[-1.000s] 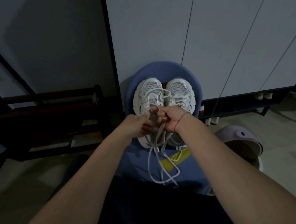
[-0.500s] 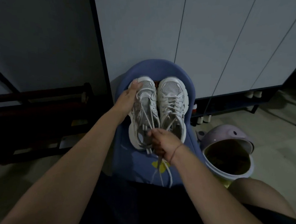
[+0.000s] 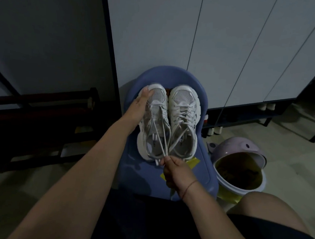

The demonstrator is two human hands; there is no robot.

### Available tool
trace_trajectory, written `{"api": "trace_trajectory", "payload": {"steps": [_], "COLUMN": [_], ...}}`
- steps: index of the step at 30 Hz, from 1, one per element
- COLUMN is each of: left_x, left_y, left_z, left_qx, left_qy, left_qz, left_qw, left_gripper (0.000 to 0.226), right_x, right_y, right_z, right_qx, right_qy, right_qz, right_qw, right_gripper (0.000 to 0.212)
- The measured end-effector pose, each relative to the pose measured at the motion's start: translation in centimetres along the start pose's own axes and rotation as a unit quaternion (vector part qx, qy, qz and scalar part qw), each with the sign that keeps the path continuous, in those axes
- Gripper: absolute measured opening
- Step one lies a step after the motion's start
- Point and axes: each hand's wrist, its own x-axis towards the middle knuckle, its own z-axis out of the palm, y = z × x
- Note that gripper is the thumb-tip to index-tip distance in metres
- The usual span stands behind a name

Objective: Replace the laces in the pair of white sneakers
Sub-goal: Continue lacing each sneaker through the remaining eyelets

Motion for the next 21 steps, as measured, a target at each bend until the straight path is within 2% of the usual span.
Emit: {"api": "trace_trajectory", "payload": {"steps": [3,5,7,9,11,14,18,21], "left_x": [0.1,-0.6,-1.8,-3.7,-5.2,-5.9,-5.9,-5.7], "left_y": [-0.1,-0.8,-2.5,-3.5,-3.4,-2.3,-2.0,-2.4], "left_z": [0.1,0.4,1.2,2.7,4.1,4.9,4.6,4.6], "left_qx": [-0.059,-0.098,-0.163,-0.281,-0.325,-0.327,-0.295,-0.247], "left_qy": [0.028,0.112,0.160,0.118,0.035,-0.038,-0.034,-0.024], "left_qz": [-0.019,-0.038,-0.114,-0.243,-0.305,-0.288,-0.276,-0.255], "left_qw": [0.998,0.988,0.967,0.921,0.894,0.899,0.914,0.934], "left_gripper": [0.056,0.039,0.021,0.028,0.027,0.021,0.027,0.028], "right_x": [-0.7,-1.3,-2.0,-2.7,-3.6,-4.3,-4.5,-4.2], "right_y": [-0.9,-1.9,-2.9,-3.5,-3.5,-3.2,-3.2,-3.5], "right_z": [0.1,-0.2,-0.7,-1.0,-0.9,-0.7,-0.6,-0.5], "right_qx": [0.099,0.184,0.254,0.300,0.318,0.300,0.178,0.090], "right_qy": [-0.015,-0.031,-0.059,-0.093,-0.115,-0.109,-0.023,0.021], "right_qz": [0.029,0.034,0.035,0.041,0.049,0.057,0.002,-0.048], "right_qw": [0.995,0.982,0.965,0.949,0.940,0.946,0.984,0.995], "right_gripper": [0.032,0.029,0.027,0.028,0.029,0.025,0.010,0.016]}}
